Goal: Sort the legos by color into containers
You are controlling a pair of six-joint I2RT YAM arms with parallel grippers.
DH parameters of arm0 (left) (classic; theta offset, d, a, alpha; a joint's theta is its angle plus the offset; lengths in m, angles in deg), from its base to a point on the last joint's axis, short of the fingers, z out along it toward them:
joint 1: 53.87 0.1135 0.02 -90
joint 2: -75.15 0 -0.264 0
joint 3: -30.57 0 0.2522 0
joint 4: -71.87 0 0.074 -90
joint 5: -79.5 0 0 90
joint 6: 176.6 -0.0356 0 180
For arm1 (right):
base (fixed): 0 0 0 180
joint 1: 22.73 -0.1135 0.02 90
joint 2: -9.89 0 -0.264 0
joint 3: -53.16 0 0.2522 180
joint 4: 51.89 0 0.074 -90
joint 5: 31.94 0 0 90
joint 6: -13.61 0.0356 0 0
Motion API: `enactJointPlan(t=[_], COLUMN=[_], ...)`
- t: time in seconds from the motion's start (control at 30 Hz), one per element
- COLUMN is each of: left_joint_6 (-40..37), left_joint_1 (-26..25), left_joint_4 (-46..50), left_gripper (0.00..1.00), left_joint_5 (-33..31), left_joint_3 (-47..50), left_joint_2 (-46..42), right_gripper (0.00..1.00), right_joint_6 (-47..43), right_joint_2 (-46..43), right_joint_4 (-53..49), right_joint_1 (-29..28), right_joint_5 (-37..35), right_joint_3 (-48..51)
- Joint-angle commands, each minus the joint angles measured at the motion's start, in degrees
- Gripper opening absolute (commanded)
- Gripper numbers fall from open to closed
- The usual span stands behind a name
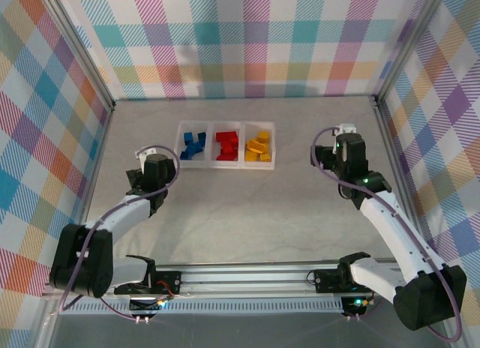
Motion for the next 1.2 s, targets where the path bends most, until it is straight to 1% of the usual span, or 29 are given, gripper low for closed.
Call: enactJointPlan(t=[0.0,0.07,0.13,0.17,0.2,0.23,0.27,0.33,0.4,0.43,0.47,0.53,0.63,0.77,0.9,1.0,1.07,1.13,1.17], left_joint_6=[-5.1,-7.0,-9.2,-9.1,-9.8,-10.3,-8.9,-7.8,-8.7,-9.9,-10.0,-9.2,-8.9,-8.9,-8.9,-9.0,-8.9,-8.9,-8.9], left_joint_1=[1.0,1.0,1.1,1.4,1.7,2.4,4.0,5.9,6.2,6.2,6.3,7.4,7.5,7.5,7.5,7.4,7.5,7.4,7.4], left_joint_4=[-18.0,-22.2,-30.4,-31.2,-34.3,-38.8,-38.6,-44.7,-39.9,-39.9,-36.8,-35.9,-35.5,-35.4,-35.4,-35.4,-35.4,-35.4,-35.5], left_gripper=[1.0,1.0,1.0,1.0,1.0,1.0,1.0,1.0,1.0,1.0,1.0,1.0,1.0,1.0,1.0,1.0,1.0,1.0,1.0], left_joint_5=[4.7,6.7,9.0,10.3,12.2,15.1,18.3,20.4,24.5,26.4,27.7,29.2,29.0,29.0,29.0,29.0,29.0,29.0,29.0], left_joint_3=[3.4,4.3,6.6,6.7,7.2,8.3,9.2,10.6,9.4,8.7,7.4,6.9,6.7,6.7,6.7,6.7,6.6,6.7,6.7], left_joint_2=[3.0,5.2,8.4,9.9,12.2,14.5,14.4,17.0,15.6,16.3,16.0,16.3,16.2,16.1,16.1,16.2,16.1,16.1,16.1], right_gripper=[0.99,0.99,0.99,0.99,0.99,0.99,0.99,0.99,0.99,0.99,0.99,0.99,0.99,0.99,0.99,0.99,0.99,0.99,0.99], right_joint_6=[-6.0,-6.1,-5.2,-4.1,-3.0,-2.1,-1.5,-0.8,-0.6,-0.7,-1.1,-3.4,-6.0,-5.1,-4.8,-5.0,-6.3,-7.6,-6.8], right_joint_2=[-2.5,-2.7,-2.1,-1.9,-1.7,-1.7,-1.8,-1.9,-2.1,-2.2,-2.4,-3.1,-3.9,-1.8,1.9,4.6,6.8,8.9,10.4], right_joint_4=[11.0,12.3,12.3,12.3,12.4,12.9,13.6,15.4,17.4,18.6,20.3,27.0,37.0,36.7,38.4,41.5,43.2,47.6,50.5], right_joint_1=[0.4,0.7,1.4,1.8,2.2,2.9,3.4,4.4,5.1,5.6,6.0,6.4,7.0,9.3,10.3,10.5,10.6,11.1,11.9], right_joint_5=[0.9,0.8,1.8,2.2,3.2,4.5,5.8,7.6,9.0,10.0,11.0,13.1,14.2,16.8,18.6,19.0,17.9,17.9,18.9], right_joint_3=[5.4,6.8,7.0,7.0,7.1,7.5,8.0,9.1,10.2,10.9,12.0,15.8,21.7,21.8,22.1,23.0,23.6,25.4,26.4])
